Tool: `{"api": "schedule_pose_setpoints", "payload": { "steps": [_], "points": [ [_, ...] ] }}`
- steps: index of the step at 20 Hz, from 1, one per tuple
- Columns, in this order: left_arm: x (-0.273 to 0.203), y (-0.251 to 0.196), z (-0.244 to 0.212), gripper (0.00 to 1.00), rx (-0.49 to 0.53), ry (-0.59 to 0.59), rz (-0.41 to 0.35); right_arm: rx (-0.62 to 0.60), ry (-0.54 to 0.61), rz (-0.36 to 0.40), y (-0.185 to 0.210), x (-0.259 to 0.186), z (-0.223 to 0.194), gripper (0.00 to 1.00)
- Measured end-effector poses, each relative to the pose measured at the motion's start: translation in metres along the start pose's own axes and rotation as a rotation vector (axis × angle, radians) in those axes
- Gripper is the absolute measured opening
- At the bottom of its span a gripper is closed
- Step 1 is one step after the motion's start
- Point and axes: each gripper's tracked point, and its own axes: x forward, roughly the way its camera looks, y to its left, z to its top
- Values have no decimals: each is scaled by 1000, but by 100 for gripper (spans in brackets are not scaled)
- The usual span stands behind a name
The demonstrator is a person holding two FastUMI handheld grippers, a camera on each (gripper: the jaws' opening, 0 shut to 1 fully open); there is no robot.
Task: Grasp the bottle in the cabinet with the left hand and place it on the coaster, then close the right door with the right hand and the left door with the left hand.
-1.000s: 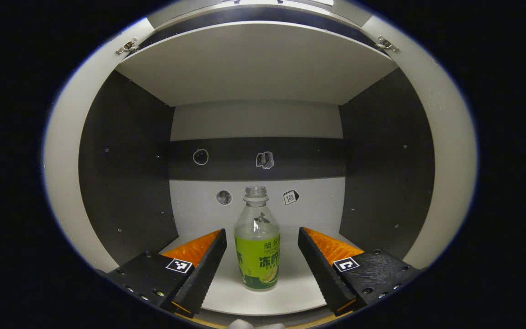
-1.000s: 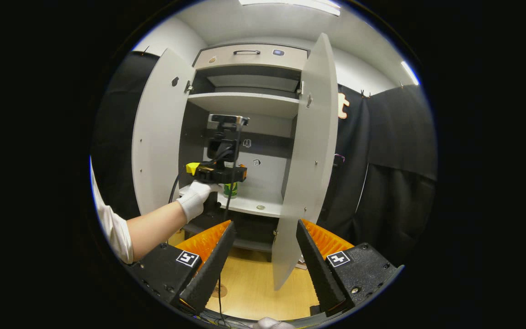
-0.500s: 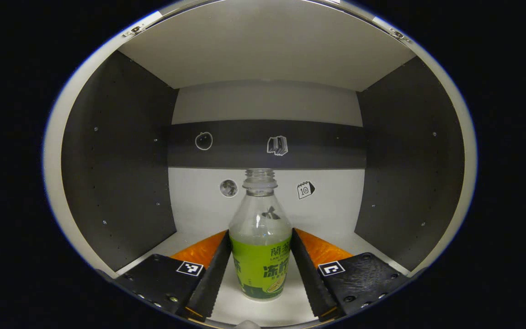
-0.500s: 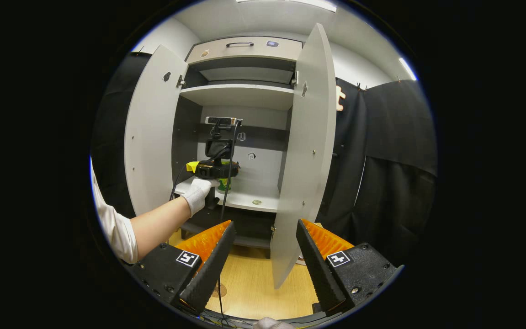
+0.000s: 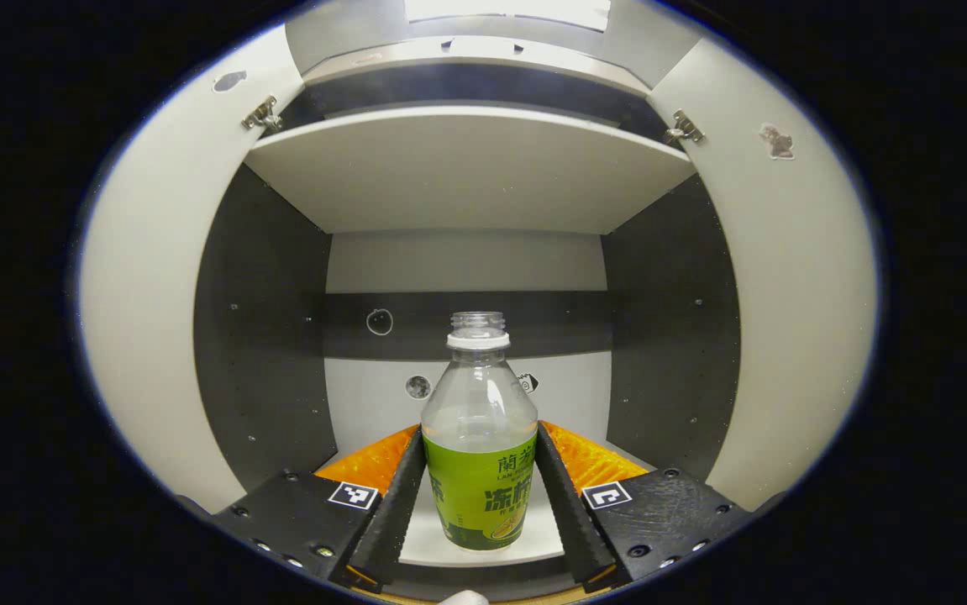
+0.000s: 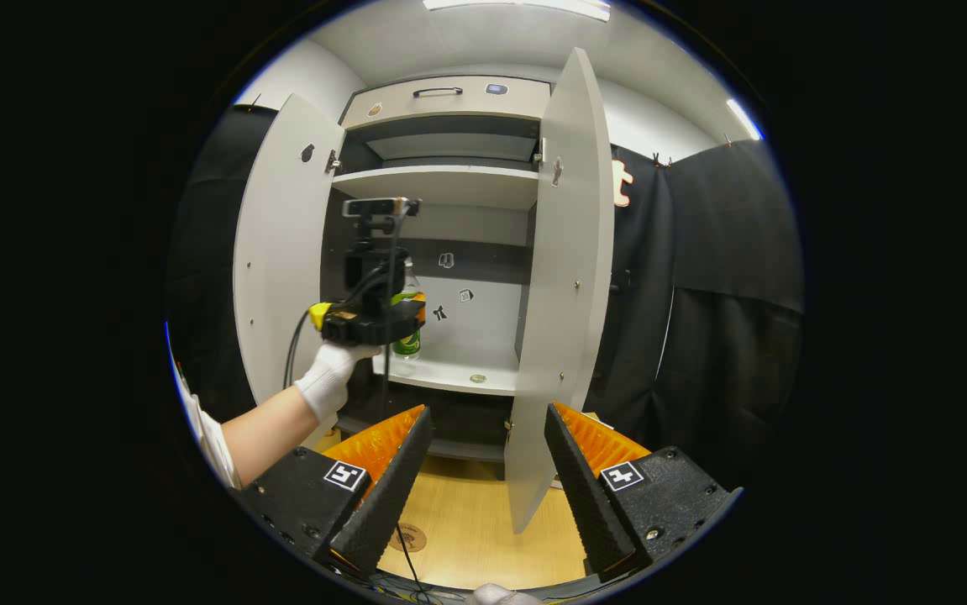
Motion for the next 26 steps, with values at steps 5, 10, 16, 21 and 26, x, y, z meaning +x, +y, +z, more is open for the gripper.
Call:
{"api": "schedule_pose_setpoints", "payload": {
  "steps": [5,10,16,21,26],
  "points": [
    [-74,-16,-10,73,-9,19,-69,50,-12,-6,-16,3,0,84],
    [-143,-29,-59,73,20,58,-137,60,-4,-44,-35,6,-1,83],
    [-198,-63,-151,73,33,125,-267,38,41,-73,-47,9,-13,83],
    [-225,-87,-215,73,-44,151,-324,7,92,-79,-48,6,-26,84],
    [-245,-91,-272,73,-63,204,-333,-12,133,-80,-48,1,-40,84]
  ]
}}
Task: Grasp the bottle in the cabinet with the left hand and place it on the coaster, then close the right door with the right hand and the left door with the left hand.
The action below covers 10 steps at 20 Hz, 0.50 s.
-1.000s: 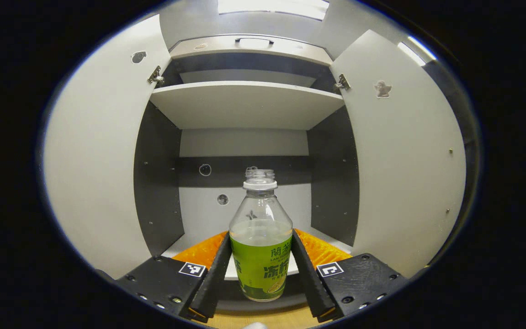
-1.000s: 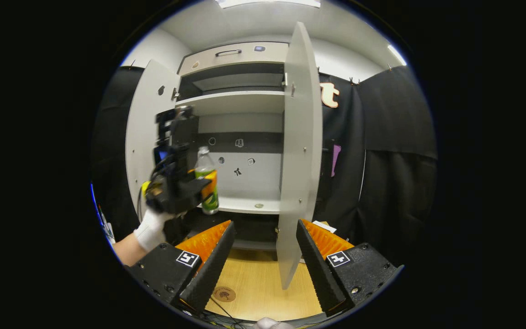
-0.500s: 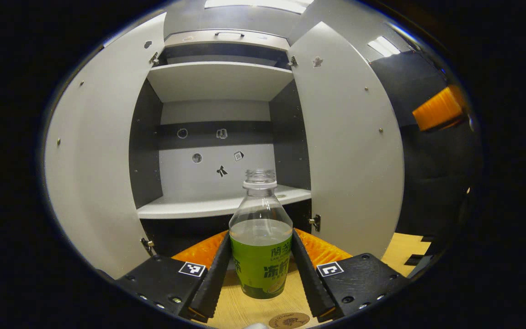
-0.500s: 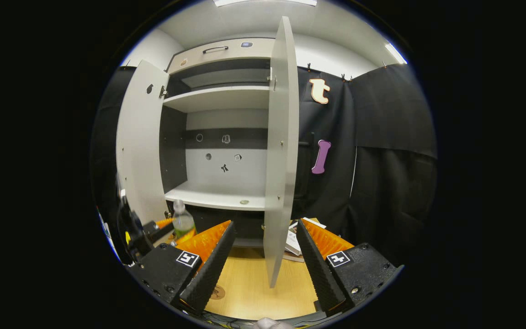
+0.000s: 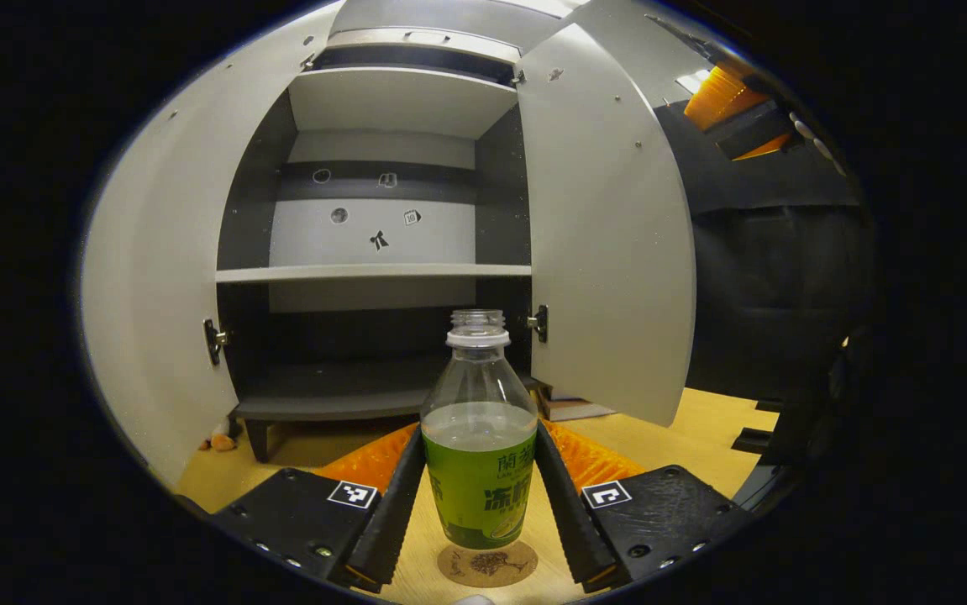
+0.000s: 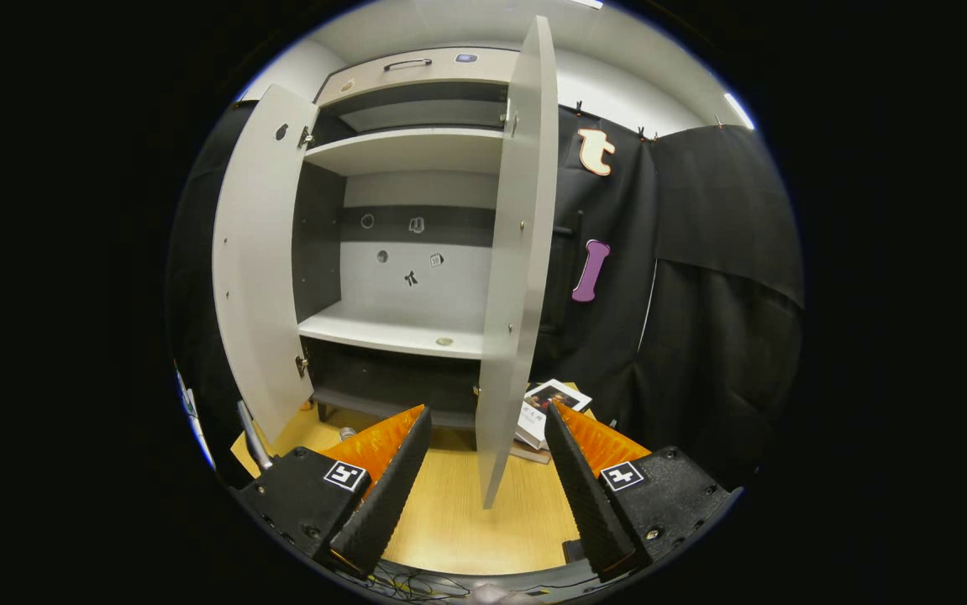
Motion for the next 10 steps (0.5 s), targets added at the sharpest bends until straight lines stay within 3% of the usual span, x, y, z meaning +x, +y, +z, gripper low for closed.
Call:
{"api": "schedule_pose_setpoints", "payload": {
  "steps": [10],
  "points": [
    [-5,-1,-41,73,8,3,-32,-28,12,-11,2,-6,-9,84]
  ]
}}
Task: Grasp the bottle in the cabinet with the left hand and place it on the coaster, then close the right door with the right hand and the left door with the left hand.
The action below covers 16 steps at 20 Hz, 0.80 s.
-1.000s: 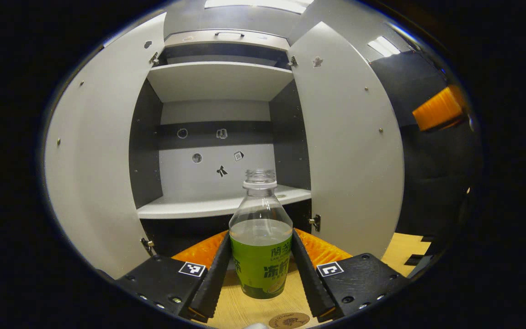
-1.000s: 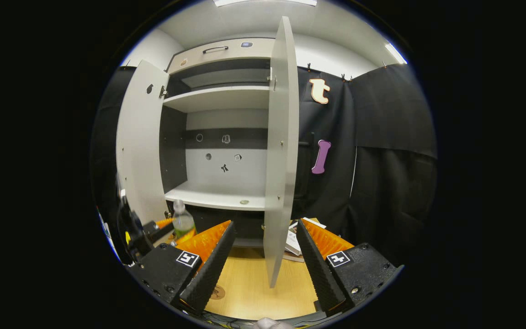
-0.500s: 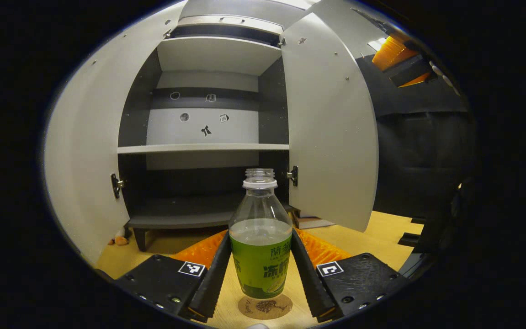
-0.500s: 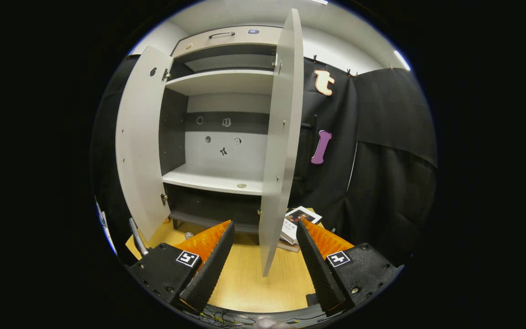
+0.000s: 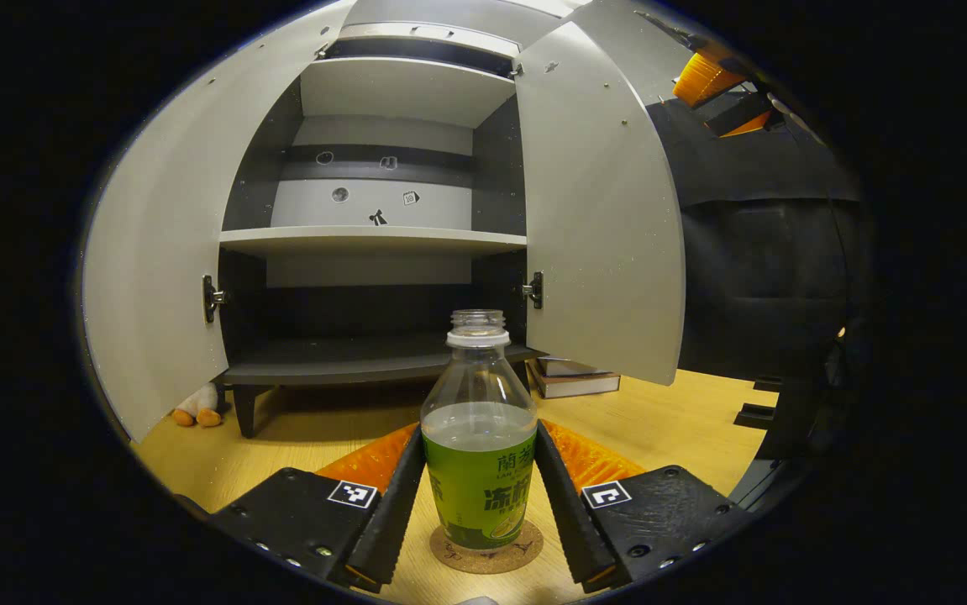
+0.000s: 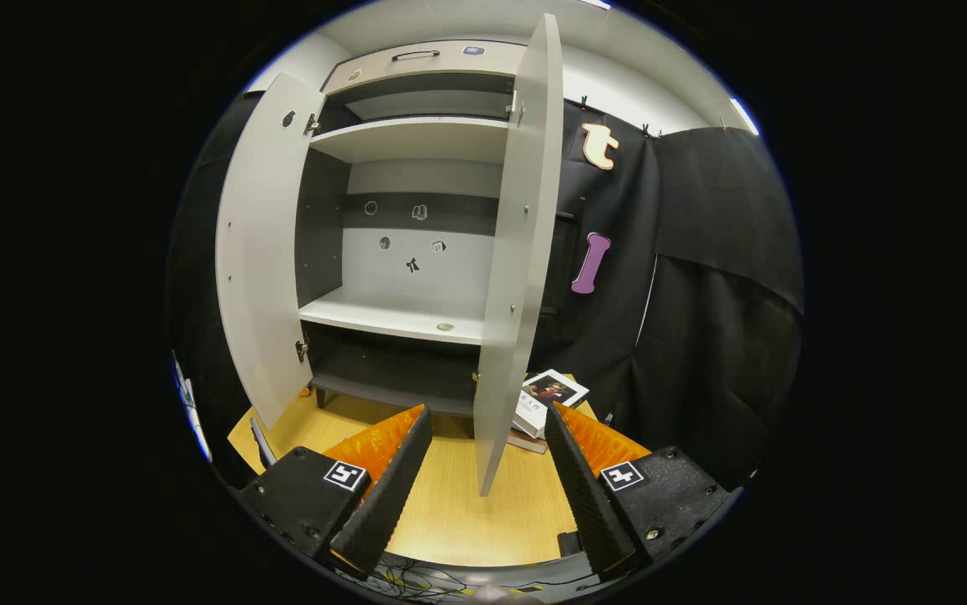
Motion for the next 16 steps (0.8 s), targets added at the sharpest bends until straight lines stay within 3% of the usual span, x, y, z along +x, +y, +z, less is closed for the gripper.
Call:
{"api": "schedule_pose_setpoints", "payload": {
  "steps": [9,11,12,16],
  "points": [
    [-9,-3,-1,77,-46,12,-19,-2,7,1,4,-1,-3,83],
    [-11,0,11,81,-20,0,-4,3,6,4,7,-1,-3,84],
    [-12,0,19,89,-5,-6,1,3,2,6,8,-2,-2,84],
    [-12,0,71,98,-2,-73,22,12,-18,6,9,-2,4,83]
  ]
}}
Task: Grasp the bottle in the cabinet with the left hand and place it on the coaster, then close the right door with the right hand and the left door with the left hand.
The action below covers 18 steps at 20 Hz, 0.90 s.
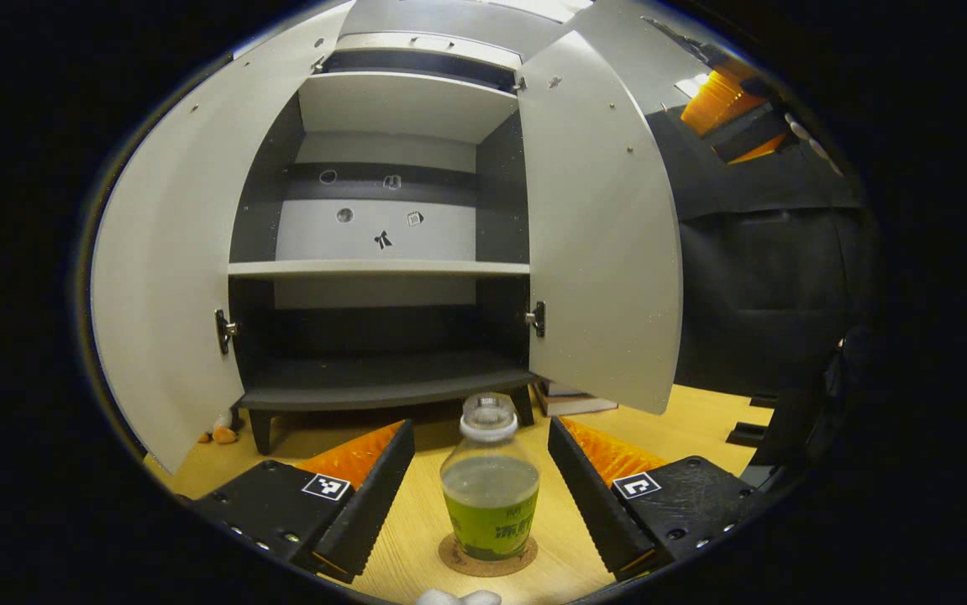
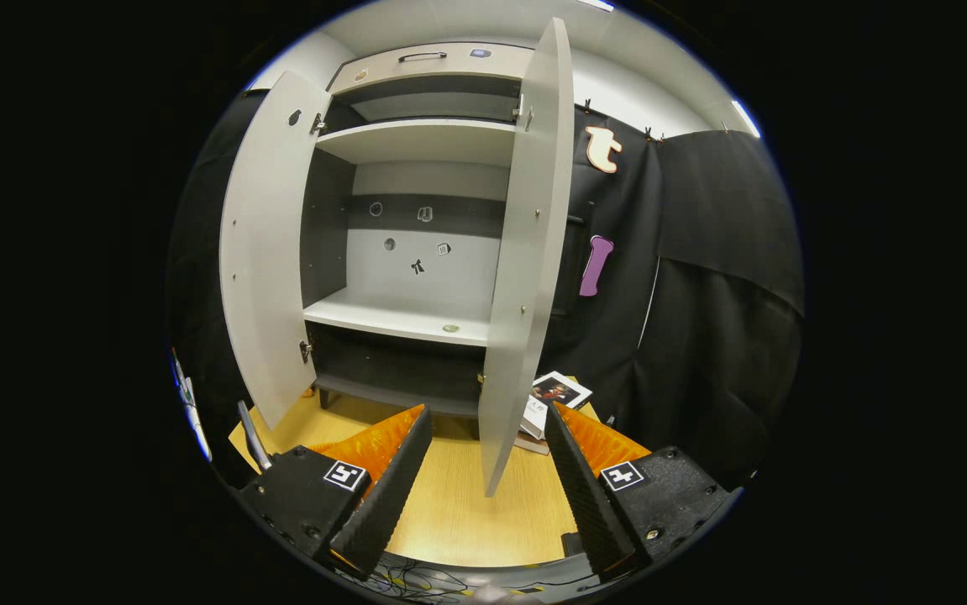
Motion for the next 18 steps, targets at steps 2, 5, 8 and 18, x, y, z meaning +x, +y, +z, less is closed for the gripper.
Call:
{"api": "schedule_pose_setpoints", "payload": {
  "steps": [2,5,8,18],
  "points": [
    [2,-1,38,97,-8,-49,8,16,-15,-1,-1,0,4,83],
    [2,-1,79,97,-31,-33,7,37,-43,-8,-5,-1,9,84],
    [-3,15,122,97,-81,-31,53,53,-73,-17,-12,-1,18,84],
    [-63,94,204,96,18,-16,286,112,-191,-128,-104,13,62,83]
  ]
}}
